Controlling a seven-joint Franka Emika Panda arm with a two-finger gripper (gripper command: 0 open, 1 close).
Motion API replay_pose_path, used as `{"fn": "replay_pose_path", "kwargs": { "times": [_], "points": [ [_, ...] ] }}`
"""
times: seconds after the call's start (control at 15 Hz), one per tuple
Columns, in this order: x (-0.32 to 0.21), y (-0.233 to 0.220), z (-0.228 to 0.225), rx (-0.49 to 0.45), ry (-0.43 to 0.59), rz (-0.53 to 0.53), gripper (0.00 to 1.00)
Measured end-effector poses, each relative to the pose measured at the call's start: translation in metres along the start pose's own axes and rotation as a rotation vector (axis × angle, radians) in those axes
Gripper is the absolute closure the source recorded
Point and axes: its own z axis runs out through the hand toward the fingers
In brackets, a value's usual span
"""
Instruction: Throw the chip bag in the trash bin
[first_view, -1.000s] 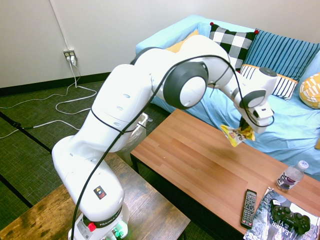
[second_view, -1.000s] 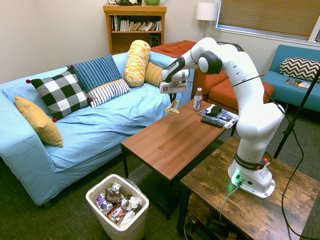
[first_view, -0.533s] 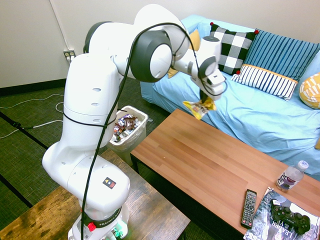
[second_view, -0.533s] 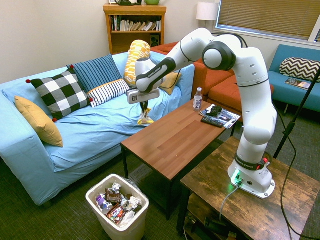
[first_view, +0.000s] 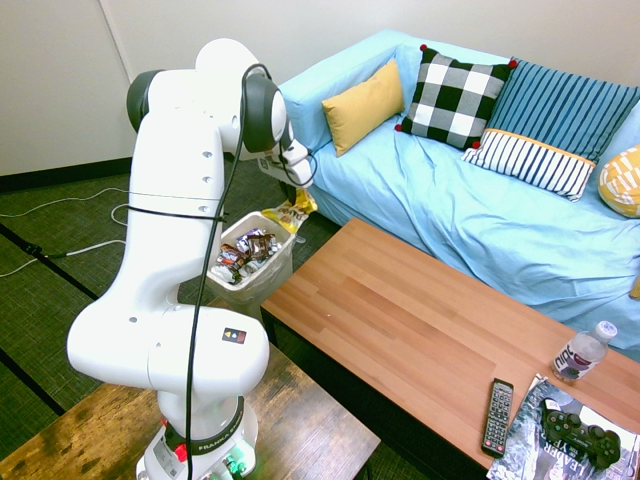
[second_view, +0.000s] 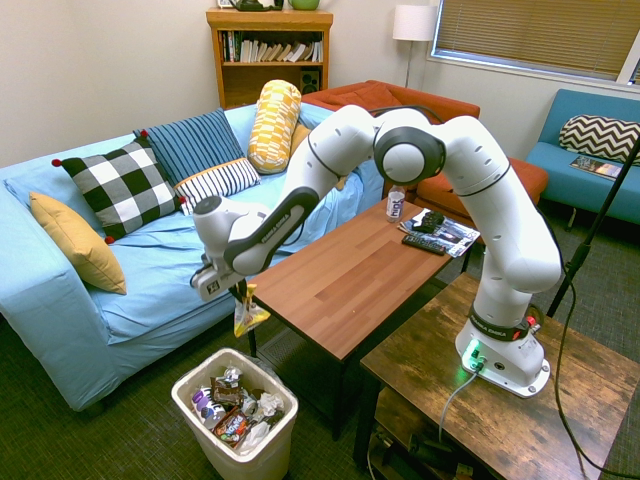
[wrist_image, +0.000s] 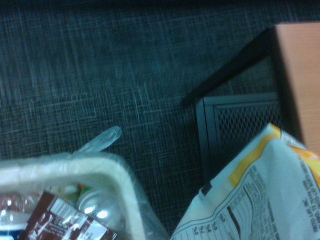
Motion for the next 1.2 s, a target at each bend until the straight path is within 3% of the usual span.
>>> {"fn": "replay_pose_path", "kwargs": {
  "times": [0.27, 0.53, 0.6, 1.2],
  "points": [
    [-0.093, 0.008, 0.045, -0.055, 0.052, -0.103, 1.00],
    [-0.116, 0.004, 0.050, -0.048, 0.067, -0.125, 1.00],
    [-0.116, 0.002, 0.048, -0.039, 0.065, -0.124, 0.00],
    [-0.105, -0.014, 0.031, 0.003, 0.059, -0.116, 0.00]
  ]
}}
